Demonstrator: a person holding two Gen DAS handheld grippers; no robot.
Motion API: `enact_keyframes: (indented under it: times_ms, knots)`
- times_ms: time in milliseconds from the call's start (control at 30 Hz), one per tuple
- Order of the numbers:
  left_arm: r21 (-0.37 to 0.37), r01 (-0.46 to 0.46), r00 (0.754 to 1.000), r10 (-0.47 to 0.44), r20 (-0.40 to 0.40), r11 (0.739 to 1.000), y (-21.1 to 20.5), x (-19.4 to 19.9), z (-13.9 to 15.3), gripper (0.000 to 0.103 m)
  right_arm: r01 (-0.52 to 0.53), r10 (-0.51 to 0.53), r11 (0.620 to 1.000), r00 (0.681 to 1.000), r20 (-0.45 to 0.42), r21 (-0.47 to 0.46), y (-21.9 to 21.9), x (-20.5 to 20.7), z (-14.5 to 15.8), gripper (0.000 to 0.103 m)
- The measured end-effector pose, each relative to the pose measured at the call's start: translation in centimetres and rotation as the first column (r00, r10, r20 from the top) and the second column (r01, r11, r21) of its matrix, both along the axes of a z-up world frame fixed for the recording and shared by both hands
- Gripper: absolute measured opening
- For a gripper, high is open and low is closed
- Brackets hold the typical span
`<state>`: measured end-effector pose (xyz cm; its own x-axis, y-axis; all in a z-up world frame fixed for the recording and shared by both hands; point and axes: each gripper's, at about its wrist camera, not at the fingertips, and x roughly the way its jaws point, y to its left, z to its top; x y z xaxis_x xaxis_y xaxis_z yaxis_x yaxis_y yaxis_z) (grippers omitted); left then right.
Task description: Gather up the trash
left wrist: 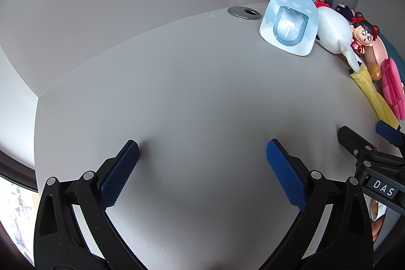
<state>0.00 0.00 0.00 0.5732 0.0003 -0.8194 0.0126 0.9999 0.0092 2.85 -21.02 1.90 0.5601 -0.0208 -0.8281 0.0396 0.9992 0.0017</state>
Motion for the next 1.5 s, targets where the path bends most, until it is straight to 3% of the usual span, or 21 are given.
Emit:
enact_keyframes:
  times_ms: [633,767,967,1233,1500]
  knots:
    - [-0.001,-0.004,1.000,0.004,0.001,1.000,0.2,-0.1,0.0,0.097,-0.025,0.025,1.000,1.000,0.000,0.000,0.2,-0.1,0.2,0.101]
    - [-0.007,0.041,0.999,-0.041,0.001,0.999,-0.7,-0.6,0.8,0.097,-0.078,0.078,0.997,0.997,-0.009,0.003,0.3,-1.0,0.4,0.101]
    - [-0.024,0.109,0.993,-0.108,0.047,0.994,-2.8,-0.4,4.3,0.097,-0.144,0.143,0.988,0.989,0.024,0.051,-1.5,-2.4,3.5,0.101]
    - [-0.003,0.180,0.981,-0.179,0.079,0.984,-7.2,3.7,7.2,0.097,-0.160,0.154,0.983,0.986,0.065,0.093,-6.2,-1.3,8.2,0.099]
    - [0.052,0.250,0.965,-0.253,0.062,0.967,-11.4,9.7,6.0,0.097,-0.093,0.087,0.990,0.994,0.065,0.103,-11.5,1.6,9.8,0.099]
